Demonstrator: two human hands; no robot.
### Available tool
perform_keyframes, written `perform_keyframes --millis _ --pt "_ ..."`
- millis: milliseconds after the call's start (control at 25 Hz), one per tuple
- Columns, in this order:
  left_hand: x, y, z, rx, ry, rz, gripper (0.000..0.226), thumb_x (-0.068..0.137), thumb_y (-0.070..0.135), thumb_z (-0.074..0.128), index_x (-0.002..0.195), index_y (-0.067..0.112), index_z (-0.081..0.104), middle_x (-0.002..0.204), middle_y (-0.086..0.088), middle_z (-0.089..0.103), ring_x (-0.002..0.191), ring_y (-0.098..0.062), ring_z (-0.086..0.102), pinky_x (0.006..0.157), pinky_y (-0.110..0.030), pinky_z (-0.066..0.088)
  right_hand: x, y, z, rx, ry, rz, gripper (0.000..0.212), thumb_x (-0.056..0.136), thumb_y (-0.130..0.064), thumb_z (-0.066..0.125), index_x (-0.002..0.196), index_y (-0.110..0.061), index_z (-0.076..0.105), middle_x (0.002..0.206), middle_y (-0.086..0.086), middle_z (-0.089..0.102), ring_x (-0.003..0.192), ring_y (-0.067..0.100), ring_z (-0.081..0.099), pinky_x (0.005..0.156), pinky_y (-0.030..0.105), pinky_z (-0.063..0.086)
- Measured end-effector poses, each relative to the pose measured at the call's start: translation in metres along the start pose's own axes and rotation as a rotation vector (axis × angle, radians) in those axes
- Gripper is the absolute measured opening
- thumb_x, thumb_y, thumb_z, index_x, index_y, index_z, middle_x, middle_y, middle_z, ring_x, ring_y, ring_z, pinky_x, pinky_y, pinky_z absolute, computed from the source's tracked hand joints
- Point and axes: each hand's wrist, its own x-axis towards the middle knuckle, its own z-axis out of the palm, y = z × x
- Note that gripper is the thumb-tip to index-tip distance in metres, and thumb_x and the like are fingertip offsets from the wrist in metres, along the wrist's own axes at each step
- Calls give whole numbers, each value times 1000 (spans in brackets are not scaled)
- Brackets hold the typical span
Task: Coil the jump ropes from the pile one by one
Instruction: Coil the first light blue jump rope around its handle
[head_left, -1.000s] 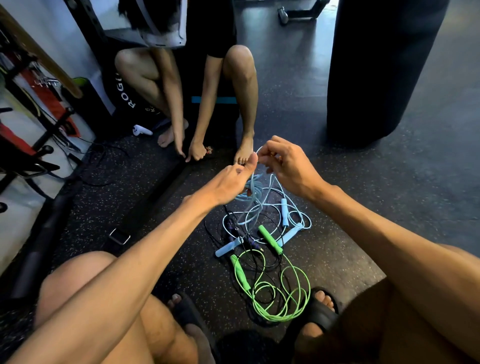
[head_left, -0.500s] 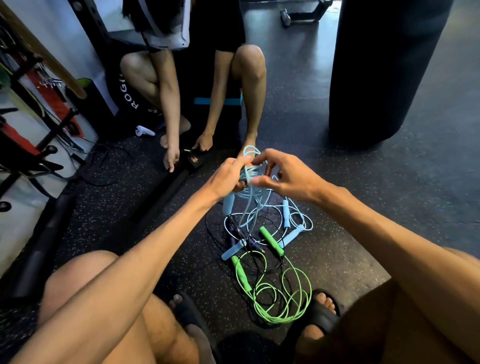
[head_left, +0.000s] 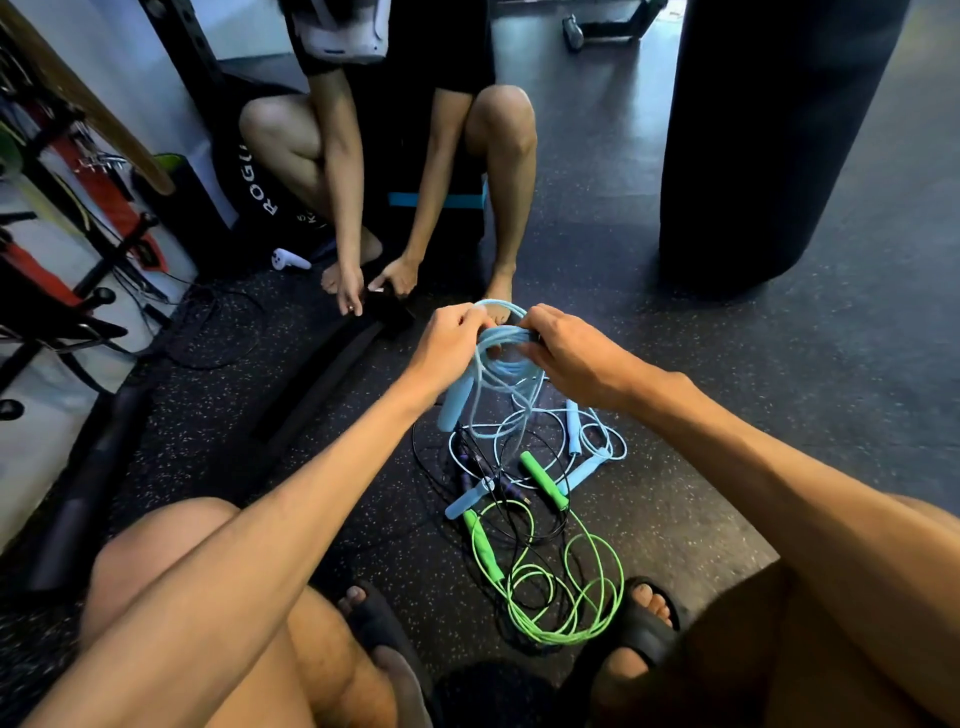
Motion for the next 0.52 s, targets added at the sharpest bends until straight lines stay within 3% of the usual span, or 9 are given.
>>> perform_keyframes --millis 80,160,280,320,400,440,520 --pt "5 -8 -4 13 41 -37 29 93 17 50 82 -1 70 72 -1 62 62 -6 50 60 -19 40 -3 -3 -10 76 51 18 5 97 -8 52 92 -11 52 78 -5 49 67 4 46 64 27 35" --pt "8 -17 -8 -82 39 -118 28 89 25 57 78 0 66 71 -4 61 63 -12 54 63 -27 47 -5 -3 -22 209 95 8 11 98 -7 51 89 -12 53 69 -11 50 58 -4 50 57 17 38" --pt "3 -20 -2 -196 -125 -293 13 98 15 52 88 11 58 78 -11 59 58 -12 58 55 -24 44 -4 2 -34 392 164 74 21 101 -11 48 88 2 57 63 6 52 51 4 43 50 17 36" --pt "3 -23 2 -158 -155 -350 7 99 11 50 100 13 57 86 -11 60 63 -13 59 58 -26 44 -3 5 -35 420 183 95 22 101 -11 47 89 4 57 63 10 52 53 9 44 50 20 36" --pt "5 -32 4 -35 -130 -342 29 96 5 52 125 6 52 105 -15 62 87 -22 60 81 -35 50 -2 10 -34 395 202 110 21 101 -12 48 89 2 58 64 10 53 54 12 45 51 23 37" --pt "5 -30 2 3 -85 -271 31 95 3 52 126 0 54 110 -17 63 95 -23 59 94 -39 49 -1 12 -33 351 196 108 20 100 -14 49 88 -1 58 64 6 54 54 9 45 52 23 37" --pt "6 -21 -1 -5 -14 -127 26 97 7 47 113 -1 66 106 -14 68 93 -15 61 97 -39 49 -1 15 -29 244 155 96 16 98 -16 52 90 -5 60 65 -7 54 53 1 45 56 22 36"
